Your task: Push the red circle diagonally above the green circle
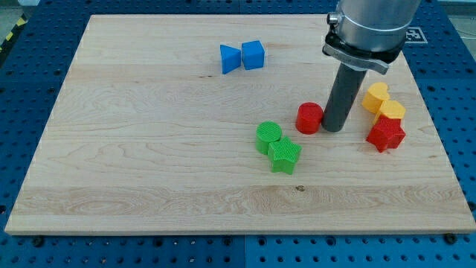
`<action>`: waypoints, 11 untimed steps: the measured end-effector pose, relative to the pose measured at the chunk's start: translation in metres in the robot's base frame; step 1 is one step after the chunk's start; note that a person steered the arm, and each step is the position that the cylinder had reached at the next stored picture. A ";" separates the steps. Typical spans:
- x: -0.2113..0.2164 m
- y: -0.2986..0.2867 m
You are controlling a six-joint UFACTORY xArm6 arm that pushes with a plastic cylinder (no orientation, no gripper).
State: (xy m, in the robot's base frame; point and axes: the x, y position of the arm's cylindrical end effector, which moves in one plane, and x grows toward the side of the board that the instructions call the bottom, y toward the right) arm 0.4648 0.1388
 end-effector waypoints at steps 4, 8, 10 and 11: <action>-0.013 -0.035; -0.013 -0.053; -0.002 -0.030; 0.010 -0.015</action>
